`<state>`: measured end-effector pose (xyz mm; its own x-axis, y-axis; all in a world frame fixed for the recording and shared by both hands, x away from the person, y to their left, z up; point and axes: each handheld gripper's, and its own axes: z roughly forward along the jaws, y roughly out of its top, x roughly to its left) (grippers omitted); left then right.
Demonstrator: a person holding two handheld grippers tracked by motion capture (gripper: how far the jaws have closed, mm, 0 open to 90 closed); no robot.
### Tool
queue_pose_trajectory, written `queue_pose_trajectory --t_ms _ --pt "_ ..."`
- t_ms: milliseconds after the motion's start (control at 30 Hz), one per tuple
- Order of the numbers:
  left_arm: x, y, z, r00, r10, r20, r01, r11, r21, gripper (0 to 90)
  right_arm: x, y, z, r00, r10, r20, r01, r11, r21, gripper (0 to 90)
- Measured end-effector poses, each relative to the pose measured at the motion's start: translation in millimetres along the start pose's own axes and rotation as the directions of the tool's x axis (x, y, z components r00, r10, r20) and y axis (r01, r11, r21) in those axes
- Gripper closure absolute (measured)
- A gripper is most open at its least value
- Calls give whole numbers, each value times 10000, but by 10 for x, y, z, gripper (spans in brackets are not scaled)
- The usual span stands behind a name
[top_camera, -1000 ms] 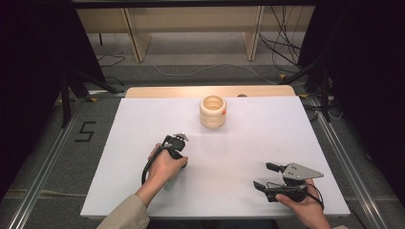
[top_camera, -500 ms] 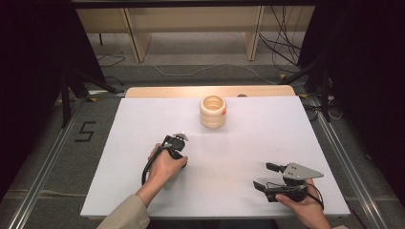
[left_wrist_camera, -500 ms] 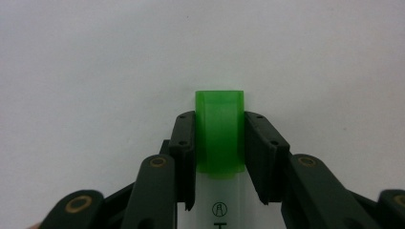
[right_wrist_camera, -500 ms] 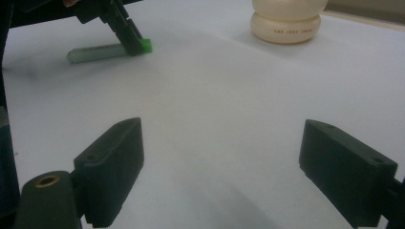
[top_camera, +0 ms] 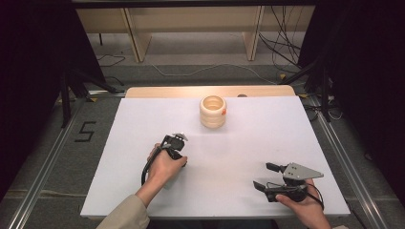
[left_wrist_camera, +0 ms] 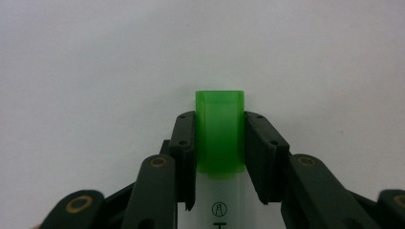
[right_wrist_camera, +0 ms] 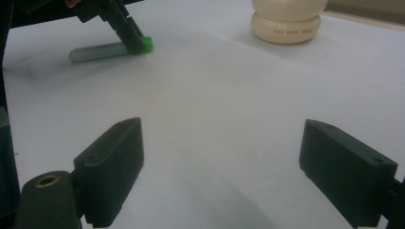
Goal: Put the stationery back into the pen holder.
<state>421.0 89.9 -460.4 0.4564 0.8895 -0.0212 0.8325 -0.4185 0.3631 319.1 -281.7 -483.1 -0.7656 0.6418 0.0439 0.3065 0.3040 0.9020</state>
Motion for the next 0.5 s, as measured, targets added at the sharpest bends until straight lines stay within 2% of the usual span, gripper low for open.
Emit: queue_pose_trajectory --t_ms 267,500 --pt "-5 -11 -67 9998 111 149 -102 9981 -602 669 0 2 -3 10000 -28 8 28 10000 42 162" --pt "-7 -17 -144 9984 547 111 -530 9917 -1171 669 5 1 -1 10000 5 -7 -5 10000 45 162"
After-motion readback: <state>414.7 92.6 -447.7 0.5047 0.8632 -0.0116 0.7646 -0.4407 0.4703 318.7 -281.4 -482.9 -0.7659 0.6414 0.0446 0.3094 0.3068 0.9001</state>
